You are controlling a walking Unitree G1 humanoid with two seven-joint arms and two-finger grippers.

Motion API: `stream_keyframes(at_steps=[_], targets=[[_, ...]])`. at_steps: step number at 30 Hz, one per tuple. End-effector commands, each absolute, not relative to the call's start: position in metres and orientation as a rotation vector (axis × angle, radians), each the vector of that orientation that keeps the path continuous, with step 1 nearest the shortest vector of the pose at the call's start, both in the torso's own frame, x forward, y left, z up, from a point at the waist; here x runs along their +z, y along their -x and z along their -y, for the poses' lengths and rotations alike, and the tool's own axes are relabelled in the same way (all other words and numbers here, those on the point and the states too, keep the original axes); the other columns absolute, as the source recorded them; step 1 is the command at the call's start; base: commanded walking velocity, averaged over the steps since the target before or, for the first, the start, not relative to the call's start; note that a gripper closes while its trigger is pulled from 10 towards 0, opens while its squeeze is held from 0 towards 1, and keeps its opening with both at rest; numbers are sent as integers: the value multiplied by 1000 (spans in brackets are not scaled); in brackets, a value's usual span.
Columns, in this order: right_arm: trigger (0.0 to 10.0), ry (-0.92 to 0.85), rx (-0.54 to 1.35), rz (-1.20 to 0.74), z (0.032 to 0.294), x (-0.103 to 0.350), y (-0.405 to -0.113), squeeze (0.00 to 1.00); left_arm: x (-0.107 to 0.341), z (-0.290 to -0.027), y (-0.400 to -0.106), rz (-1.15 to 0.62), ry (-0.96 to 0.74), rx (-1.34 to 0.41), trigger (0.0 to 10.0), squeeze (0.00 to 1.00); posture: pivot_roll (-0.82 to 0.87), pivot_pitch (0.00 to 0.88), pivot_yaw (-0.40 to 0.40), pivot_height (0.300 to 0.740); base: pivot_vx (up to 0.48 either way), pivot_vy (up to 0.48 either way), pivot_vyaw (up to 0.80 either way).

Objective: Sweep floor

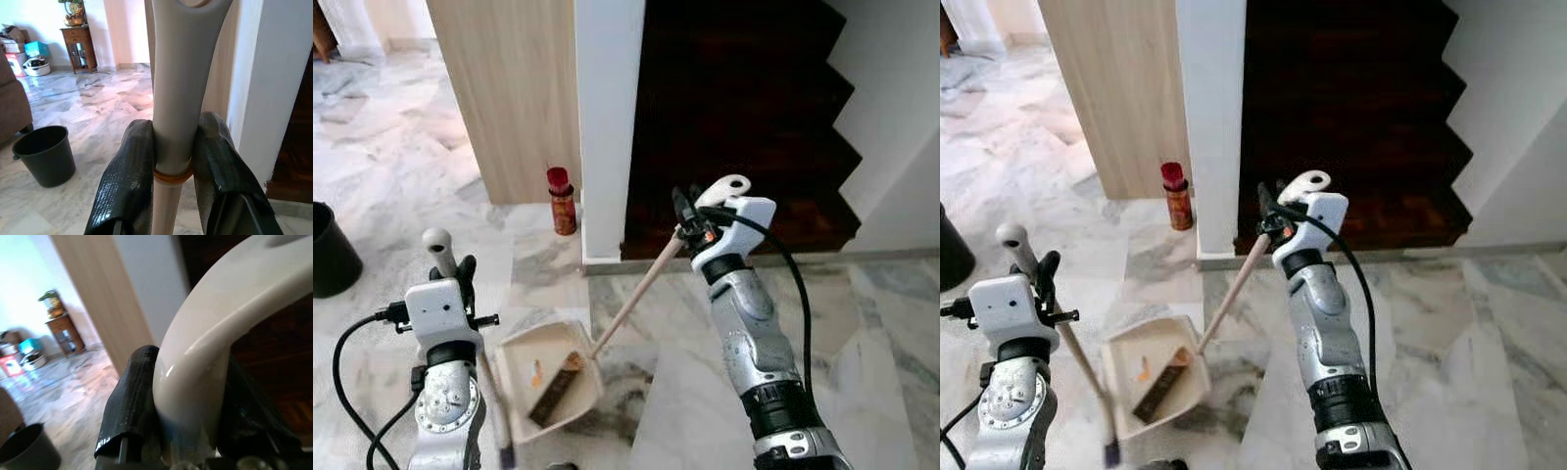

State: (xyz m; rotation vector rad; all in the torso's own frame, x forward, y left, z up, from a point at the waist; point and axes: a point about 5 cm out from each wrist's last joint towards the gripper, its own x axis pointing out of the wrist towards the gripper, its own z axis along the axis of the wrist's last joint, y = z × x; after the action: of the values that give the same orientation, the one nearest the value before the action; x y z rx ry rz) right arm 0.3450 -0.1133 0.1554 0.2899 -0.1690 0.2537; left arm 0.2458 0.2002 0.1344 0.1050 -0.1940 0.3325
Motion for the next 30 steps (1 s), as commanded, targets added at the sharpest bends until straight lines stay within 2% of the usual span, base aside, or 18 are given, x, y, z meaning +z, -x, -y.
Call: stream_keyframes(at_steps=[1, 9, 14, 22, 30], targets=[[10000, -298, 256, 195, 111, 164, -347, 0, 145, -198, -246, 240, -113, 333, 10000, 0, 39, 73, -56, 740, 0, 435, 0], [10000, -312, 248, 172, 113, 161, -347, 0, 144, -197, -246, 237, -111, 325, 10000, 0, 36, 64, -55, 740, 0, 434, 0], [10000, -313, 247, 170, 114, 160, -347, 0, 143, -195, -246, 235, -111, 321, 10000, 0, 38, 52, -54, 740, 0, 436, -800], [10000, -326, 246, 162, 110, 160, -348, 0, 144, -194, -246, 236, -113, 310, 10000, 0, 44, 37, -52, 740, 0, 441, 0], [10000, -335, 237, 171, 111, 160, -348, 0, 144, -196, -246, 235, -116, 319, 10000, 0, 46, 61, -48, 740, 0, 446, 0]])
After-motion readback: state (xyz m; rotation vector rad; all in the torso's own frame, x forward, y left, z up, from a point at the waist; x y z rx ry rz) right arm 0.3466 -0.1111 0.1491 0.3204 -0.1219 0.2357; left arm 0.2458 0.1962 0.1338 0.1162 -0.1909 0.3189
